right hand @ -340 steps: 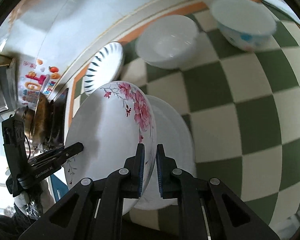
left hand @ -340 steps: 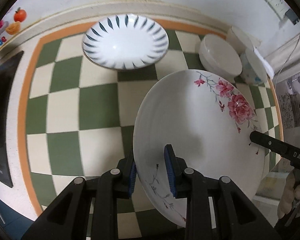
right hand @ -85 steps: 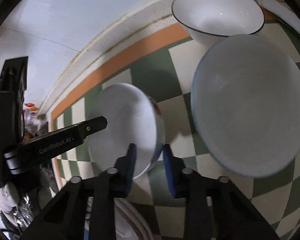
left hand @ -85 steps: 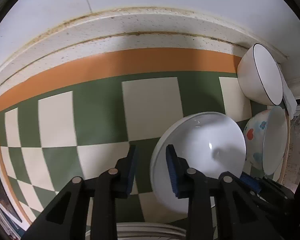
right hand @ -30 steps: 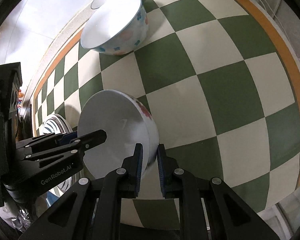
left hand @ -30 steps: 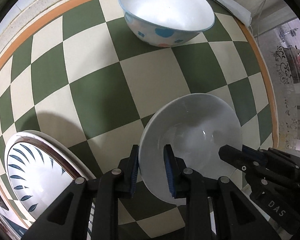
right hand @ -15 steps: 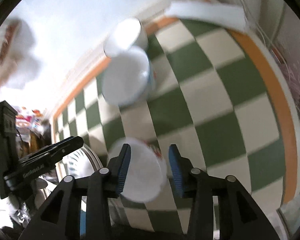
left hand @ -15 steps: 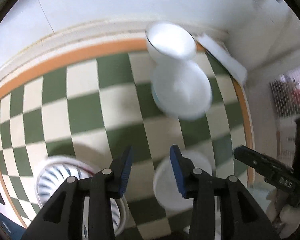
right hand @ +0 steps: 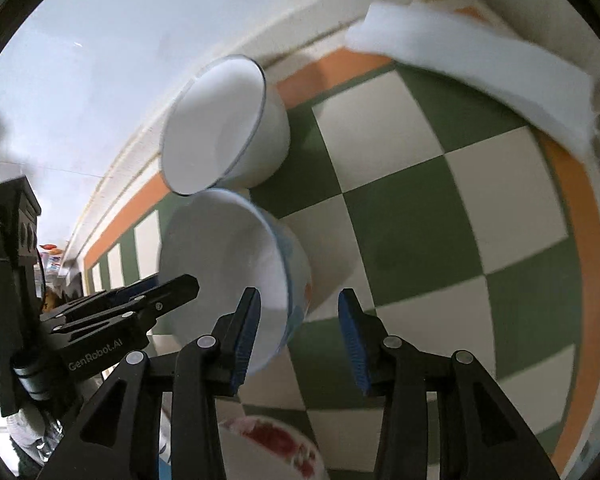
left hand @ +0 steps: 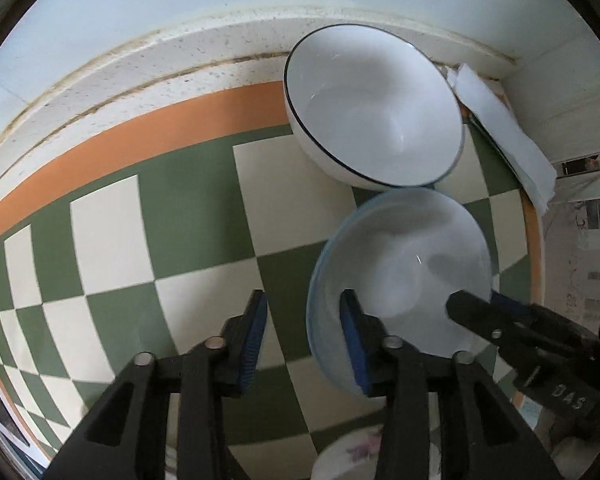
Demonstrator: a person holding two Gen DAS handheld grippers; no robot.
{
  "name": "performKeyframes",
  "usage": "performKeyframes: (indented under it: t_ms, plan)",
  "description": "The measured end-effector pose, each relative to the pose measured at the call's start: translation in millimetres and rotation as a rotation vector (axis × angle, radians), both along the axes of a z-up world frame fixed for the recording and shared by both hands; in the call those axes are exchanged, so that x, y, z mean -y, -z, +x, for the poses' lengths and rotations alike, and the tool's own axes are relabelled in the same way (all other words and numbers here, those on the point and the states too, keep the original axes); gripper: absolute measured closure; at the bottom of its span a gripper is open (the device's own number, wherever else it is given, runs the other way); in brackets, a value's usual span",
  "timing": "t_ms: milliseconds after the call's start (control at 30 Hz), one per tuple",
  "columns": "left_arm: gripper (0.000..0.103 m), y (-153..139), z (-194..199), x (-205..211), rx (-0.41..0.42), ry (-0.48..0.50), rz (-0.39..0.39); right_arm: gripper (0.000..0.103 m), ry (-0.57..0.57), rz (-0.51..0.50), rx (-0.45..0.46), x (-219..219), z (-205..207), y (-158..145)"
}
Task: Organize plates and bowls
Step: 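Grasp the rim of the nested bowls with both grippers and lift, then carry the nested bowls to the black-rimmed bowl and lower them inside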
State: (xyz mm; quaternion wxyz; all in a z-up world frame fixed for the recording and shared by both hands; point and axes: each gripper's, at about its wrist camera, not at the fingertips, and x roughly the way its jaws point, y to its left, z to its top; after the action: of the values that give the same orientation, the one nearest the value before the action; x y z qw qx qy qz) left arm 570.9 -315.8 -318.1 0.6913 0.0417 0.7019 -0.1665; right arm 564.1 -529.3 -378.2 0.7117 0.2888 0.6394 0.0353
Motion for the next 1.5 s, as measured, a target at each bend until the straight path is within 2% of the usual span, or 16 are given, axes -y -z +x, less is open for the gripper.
performKeyframes:
  t_ms: [33,67,300,467,700,933,1167,1300,1500]
  plan:
    - [0.089,1.4,1.5,0.6,-0.006,0.001,-0.004,0.082,-0.003,0.006,-0.007,-0.9,1.3,3.7]
    - [0.091,3.5,2.8,1.2,-0.01,0.003,-0.009,0.086,-0.002,0.017,-0.005,-1.5,1.9,5.6]
    - [0.093,-2.0,0.3,8.5,0.013,0.024,-0.016,0.088,-0.002,-0.029,0.005,-2.7,2.8,-0.6]
    - [0.093,-14.4,-9.3,10.3,0.02,0.019,-0.028,0.088,0.001,-0.04,0.03,-4.4,-4.3,-21.6]
    - [0.093,-59.0,-31.5,-5.9,0.074,0.025,-0.068,0.088,-0.009,-0.076,0.082,-6.8,-29.4,-64.6]
    - [0.093,-99.4,-69.9,-18.3,0.104,0.053,-0.116,0.088,0.011,-0.085,0.125,-13.3,-81.6,-103.6]
    - [0.093,-92.1,-118.1,-22.0,0.087,0.098,-0.109,0.088,0.018,-0.098,0.116,-31.9,-144.3,-109.8]
    - [0.093,-80.9,-136.9,-25.8,0.067,0.116,-0.088,0.088,0.026,-0.09,0.082,-40.9,-168.1,-97.8]
    - [0.093,-65.5,-152.1,-27.6,0.047,0.136,-0.056,0.088,0.014,-0.097,0.047,-50.6,-182.4,-77.2]
